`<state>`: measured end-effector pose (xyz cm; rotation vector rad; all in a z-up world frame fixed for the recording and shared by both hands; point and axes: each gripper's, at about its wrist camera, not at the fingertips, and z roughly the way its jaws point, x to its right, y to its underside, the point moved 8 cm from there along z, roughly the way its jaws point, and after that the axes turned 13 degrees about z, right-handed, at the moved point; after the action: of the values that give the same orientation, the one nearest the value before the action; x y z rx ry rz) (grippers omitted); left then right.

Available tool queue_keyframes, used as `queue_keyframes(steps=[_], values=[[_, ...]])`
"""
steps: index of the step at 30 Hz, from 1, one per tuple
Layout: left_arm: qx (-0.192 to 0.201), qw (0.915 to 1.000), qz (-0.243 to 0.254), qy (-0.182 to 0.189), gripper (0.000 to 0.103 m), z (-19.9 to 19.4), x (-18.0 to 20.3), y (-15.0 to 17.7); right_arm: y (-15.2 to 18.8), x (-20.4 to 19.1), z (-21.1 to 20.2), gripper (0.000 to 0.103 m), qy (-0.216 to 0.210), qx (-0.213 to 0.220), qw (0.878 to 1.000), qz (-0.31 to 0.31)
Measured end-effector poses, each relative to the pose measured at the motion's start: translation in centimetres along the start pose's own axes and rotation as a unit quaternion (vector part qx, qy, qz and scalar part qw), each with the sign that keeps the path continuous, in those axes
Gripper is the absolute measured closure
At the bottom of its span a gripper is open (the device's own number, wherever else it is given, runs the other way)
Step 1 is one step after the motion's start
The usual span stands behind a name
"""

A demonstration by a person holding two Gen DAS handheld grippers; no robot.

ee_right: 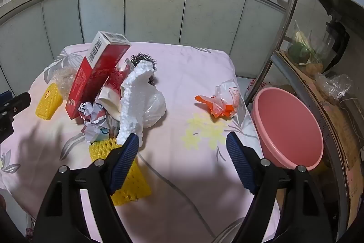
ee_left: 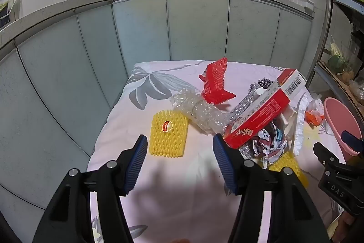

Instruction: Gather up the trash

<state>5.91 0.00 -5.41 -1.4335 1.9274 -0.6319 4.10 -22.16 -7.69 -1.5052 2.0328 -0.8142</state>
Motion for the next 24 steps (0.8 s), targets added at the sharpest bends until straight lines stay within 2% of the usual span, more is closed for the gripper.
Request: queue_keyframes(steps=[24], values=[[-0.003,1.0000,0.000,0.004,0.043,0.29,0.19,0.32,0.05,0.12,0.14,0.024,0.001,-0.003,1.000,-0.001]])
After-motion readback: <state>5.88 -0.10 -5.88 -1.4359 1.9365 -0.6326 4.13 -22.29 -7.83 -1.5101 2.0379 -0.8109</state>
